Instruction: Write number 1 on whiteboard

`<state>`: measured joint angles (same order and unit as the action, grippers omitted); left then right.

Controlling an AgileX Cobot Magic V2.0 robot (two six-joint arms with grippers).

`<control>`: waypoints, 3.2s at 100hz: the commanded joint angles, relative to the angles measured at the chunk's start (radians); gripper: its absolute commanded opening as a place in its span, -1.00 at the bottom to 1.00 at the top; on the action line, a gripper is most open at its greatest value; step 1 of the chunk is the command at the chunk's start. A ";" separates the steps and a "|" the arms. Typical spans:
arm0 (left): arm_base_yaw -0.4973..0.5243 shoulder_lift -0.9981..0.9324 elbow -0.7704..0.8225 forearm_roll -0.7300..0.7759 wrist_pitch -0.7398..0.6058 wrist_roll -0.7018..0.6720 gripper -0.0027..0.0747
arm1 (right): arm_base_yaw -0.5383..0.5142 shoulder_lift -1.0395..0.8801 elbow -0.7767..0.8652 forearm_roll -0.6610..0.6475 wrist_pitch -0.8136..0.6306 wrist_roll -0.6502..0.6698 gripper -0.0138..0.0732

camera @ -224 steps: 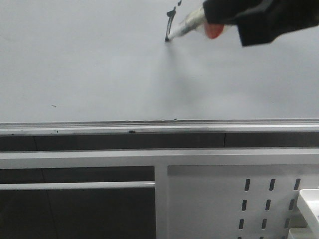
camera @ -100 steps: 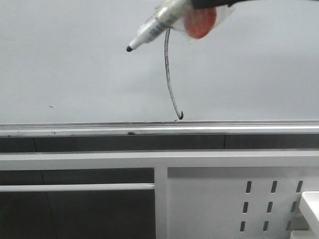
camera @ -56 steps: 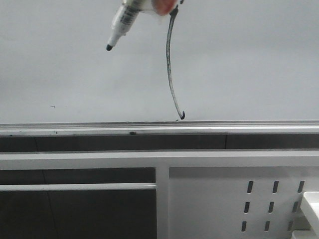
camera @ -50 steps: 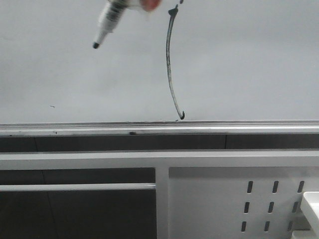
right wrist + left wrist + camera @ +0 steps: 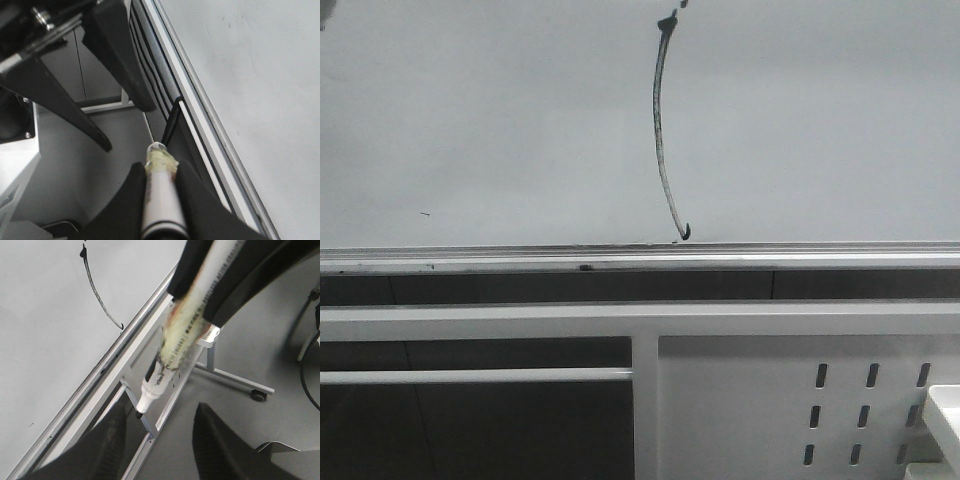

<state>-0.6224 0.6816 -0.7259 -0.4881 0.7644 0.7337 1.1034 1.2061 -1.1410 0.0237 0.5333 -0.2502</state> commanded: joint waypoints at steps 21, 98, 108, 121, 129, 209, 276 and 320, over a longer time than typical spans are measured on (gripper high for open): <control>0.001 0.005 -0.036 -0.058 -0.049 0.003 -0.17 | 0.046 -0.012 -0.039 0.026 -0.124 -0.039 -0.80; 0.001 0.014 -0.036 -0.119 -0.047 0.003 -0.17 | 0.071 -0.012 -0.039 0.035 -0.092 -0.039 -0.80; 0.001 0.014 -0.036 -0.130 -0.044 0.003 -0.17 | 0.071 -0.012 -0.039 0.035 -0.092 -0.039 -0.80; 0.001 0.014 -0.036 -0.136 -0.042 0.003 -0.24 | 0.071 -0.012 -0.039 0.035 -0.092 -0.039 -0.80; 0.001 0.014 -0.036 -0.144 -0.042 0.003 -0.43 | 0.071 -0.012 -0.039 0.035 -0.092 -0.039 -0.80; 0.001 0.014 -0.023 -0.153 -0.115 0.043 -0.98 | 0.071 -0.022 -0.039 0.004 -0.121 -0.039 0.59; -0.024 0.146 0.216 -0.574 -0.718 0.043 -0.98 | 0.069 -0.616 0.287 -0.579 0.019 0.356 -0.79; -0.520 0.436 0.216 -0.462 -1.527 -0.076 -0.98 | 0.069 -1.018 0.577 -1.002 0.286 0.824 -0.79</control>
<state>-1.0865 1.0721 -0.4840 -1.0034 -0.5769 0.7322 1.1696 0.2216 -0.5570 -0.9153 0.8061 0.5563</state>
